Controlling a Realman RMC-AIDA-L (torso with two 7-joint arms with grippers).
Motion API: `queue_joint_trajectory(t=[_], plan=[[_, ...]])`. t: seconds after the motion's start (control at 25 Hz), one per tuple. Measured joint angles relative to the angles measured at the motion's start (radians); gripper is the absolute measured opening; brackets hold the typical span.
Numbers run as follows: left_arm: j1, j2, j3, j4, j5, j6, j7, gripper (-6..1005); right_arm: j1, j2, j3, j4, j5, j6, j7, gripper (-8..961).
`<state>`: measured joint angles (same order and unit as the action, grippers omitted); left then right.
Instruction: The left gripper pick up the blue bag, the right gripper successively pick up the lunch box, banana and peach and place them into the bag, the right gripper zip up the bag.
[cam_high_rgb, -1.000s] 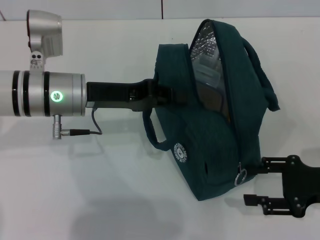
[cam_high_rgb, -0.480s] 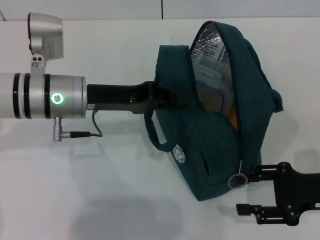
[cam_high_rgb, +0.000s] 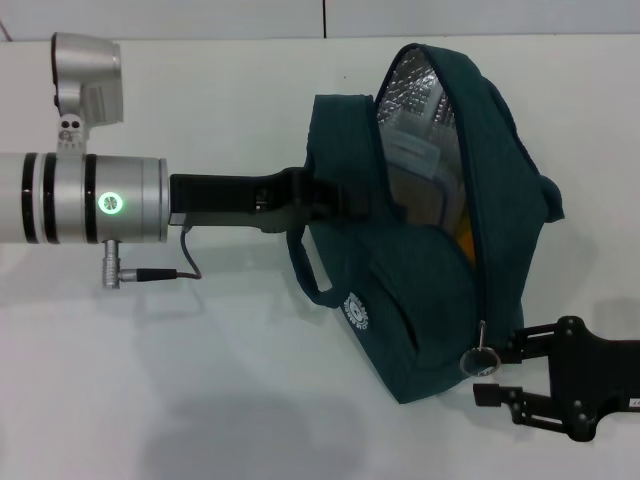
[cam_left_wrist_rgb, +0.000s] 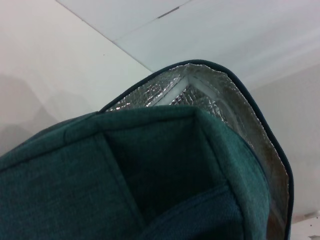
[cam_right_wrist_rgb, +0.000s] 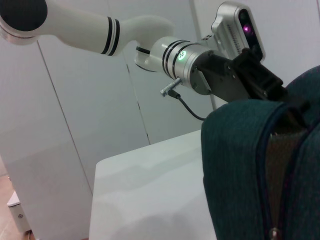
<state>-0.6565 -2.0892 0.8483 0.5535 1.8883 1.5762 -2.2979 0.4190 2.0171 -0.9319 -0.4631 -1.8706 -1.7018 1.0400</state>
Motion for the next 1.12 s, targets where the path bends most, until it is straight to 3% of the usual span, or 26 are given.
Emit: queue_joint_trajectory(t=[0.28,0.52,0.8,1.12], plan=[[0.000,0.000,0.000,0.000,0.000,0.004,0.000,35,-0.003,-0.001,0.007,0.000,0.001,0.002,0.002,384],[0.000,0.000,0.000,-0.002,0.000,0.004,0.000,39,-0.020,-0.002,0.011,-0.010,0.007,0.004,0.000,156],[0.000,0.000,0.010,-0.003,0.000,0.004,0.032,47,-0.031,-0.004,0.012,-0.015,0.031,0.010,0.000,5],[0.021,0.000,0.008,-0.004,-0.020,-0.002,0.078,56,-0.037,-0.005,0.013,-0.057,0.033,-0.037,0.000,5]])
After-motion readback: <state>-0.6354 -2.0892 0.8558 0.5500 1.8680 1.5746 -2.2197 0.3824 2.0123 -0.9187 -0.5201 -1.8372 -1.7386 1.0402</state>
